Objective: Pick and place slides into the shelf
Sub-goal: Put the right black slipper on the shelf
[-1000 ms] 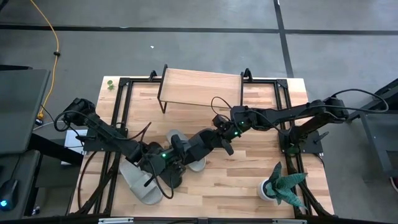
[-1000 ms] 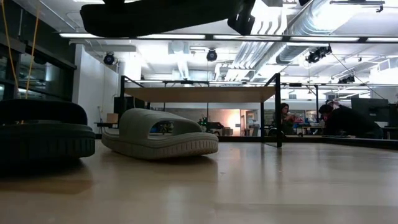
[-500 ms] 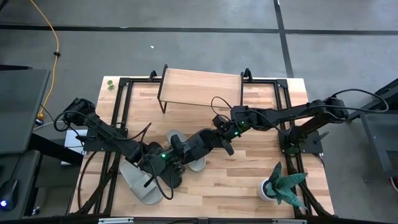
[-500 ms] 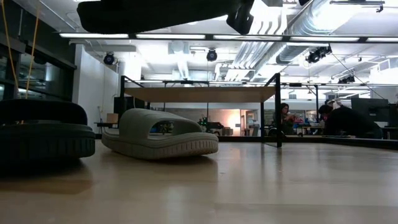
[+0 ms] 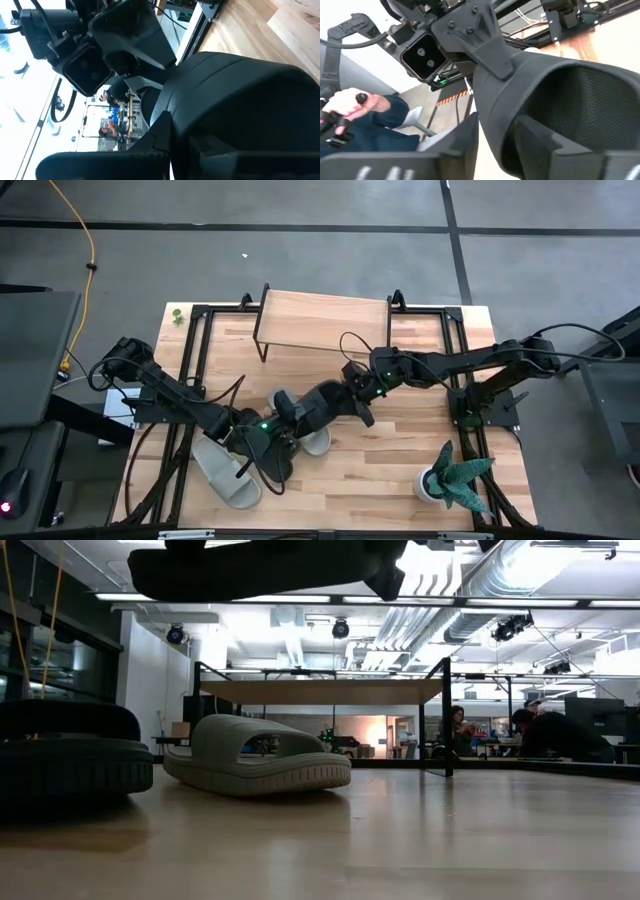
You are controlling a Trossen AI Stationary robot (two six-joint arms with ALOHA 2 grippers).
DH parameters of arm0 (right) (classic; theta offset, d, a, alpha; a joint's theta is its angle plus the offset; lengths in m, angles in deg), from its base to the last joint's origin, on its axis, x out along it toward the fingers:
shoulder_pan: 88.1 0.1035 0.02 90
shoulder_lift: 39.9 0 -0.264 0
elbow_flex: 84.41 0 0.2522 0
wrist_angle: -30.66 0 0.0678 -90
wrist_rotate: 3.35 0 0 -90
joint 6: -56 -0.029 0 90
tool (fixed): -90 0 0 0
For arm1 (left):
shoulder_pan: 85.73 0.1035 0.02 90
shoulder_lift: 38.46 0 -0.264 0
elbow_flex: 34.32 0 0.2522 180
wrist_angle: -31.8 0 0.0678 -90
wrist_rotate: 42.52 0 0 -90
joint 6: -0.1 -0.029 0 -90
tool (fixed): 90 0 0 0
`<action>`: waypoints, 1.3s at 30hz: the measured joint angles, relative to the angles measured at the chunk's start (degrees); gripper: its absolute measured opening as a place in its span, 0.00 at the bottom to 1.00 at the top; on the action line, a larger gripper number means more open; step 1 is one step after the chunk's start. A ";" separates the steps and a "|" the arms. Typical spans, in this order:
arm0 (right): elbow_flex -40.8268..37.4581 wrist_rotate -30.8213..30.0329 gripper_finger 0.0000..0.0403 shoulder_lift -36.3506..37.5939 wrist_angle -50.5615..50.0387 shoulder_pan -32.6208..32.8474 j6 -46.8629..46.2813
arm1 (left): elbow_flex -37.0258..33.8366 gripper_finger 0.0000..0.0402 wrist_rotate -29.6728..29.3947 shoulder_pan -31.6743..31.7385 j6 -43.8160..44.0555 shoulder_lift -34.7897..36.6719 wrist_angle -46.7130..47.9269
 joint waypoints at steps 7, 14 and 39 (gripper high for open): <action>0.00 -1.43 0.42 0.48 0.97 -0.30 7.54 | 0.00 0.00 -2.45 -0.02 3.41 0.00 -0.13; 0.00 -7.47 0.44 3.64 -1.67 -3.00 11.26 | 0.00 0.00 -3.68 0.01 6.79 0.00 1.18; 6.43 -38.49 0.44 7.89 -16.06 3.48 40.91 | 9.43 0.00 -12.46 2.89 24.29 0.00 9.19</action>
